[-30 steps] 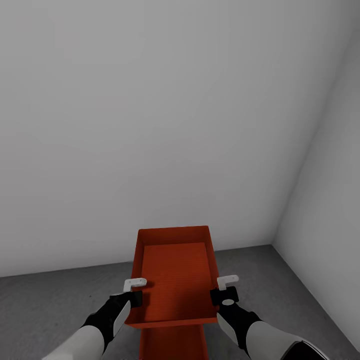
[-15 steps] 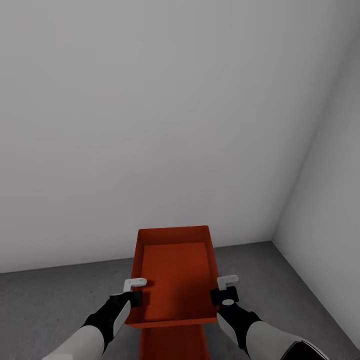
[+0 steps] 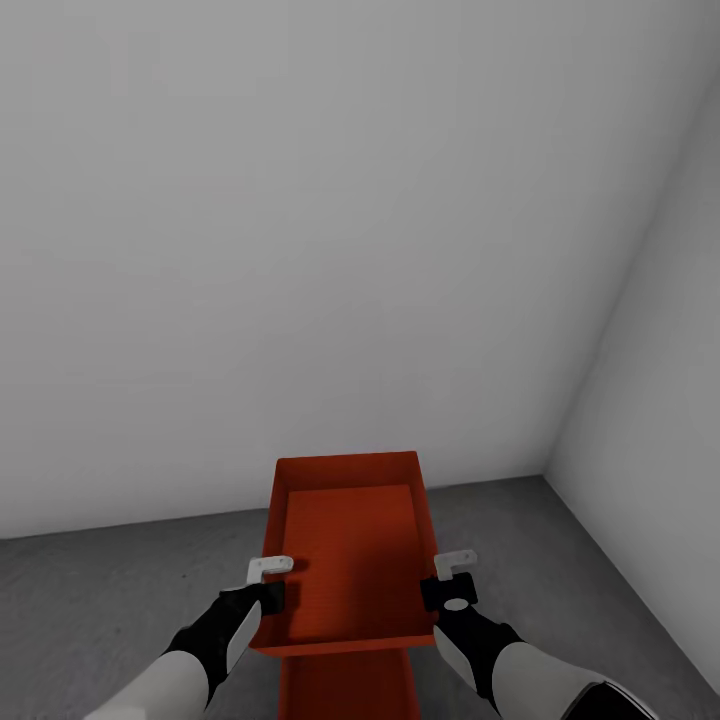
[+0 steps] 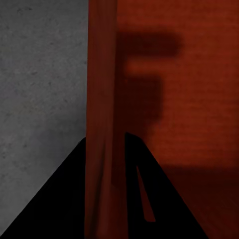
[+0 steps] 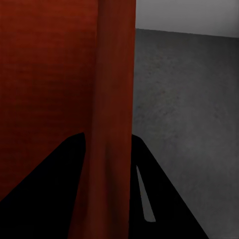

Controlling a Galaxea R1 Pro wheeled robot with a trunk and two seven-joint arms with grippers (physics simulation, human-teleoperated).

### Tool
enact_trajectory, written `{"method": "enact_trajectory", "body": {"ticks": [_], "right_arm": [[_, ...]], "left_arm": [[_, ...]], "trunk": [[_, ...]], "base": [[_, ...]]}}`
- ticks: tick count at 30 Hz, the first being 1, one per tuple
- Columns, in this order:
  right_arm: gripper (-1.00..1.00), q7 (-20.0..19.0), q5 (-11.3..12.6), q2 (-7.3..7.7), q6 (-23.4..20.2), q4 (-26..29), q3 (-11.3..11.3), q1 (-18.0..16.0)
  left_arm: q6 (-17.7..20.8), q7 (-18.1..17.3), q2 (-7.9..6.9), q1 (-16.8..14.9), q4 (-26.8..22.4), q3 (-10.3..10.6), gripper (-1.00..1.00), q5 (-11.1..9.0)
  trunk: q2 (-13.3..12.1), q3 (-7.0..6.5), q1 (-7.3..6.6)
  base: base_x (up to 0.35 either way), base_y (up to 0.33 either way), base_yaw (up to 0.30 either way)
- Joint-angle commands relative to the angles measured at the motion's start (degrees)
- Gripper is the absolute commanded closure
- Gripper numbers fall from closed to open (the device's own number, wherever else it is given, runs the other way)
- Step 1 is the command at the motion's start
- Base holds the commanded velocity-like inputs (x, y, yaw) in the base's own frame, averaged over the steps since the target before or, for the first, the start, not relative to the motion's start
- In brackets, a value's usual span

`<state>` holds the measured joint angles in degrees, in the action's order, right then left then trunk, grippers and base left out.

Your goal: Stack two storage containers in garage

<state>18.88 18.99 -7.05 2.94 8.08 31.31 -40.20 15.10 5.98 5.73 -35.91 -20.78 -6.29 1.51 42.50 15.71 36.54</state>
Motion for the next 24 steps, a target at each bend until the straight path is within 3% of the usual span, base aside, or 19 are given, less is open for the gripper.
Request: {"method": "enact_trajectory", "body": {"ticks": [1,24], "right_arm": [[1.00,0.2,1.7,0.42,0.3,-0.3,-0.7,0.0],[1.00,0.2,1.7,0.45,0.3,-0.3,-0.7,0.0]], "left_arm": [[-0.2,0.3,-2.65,0.0,-0.3,-0.1,1.00,1.0],[-0.1,0.3,-2.65,0.0,-0.3,-0.1,1.00,1.0]], "trunk": [[0.1,0.17,0.01],[0.1,2.27,0.01]], "base": [[0.000,0.000,0.000],[0.000,0.000,0.000]]}}
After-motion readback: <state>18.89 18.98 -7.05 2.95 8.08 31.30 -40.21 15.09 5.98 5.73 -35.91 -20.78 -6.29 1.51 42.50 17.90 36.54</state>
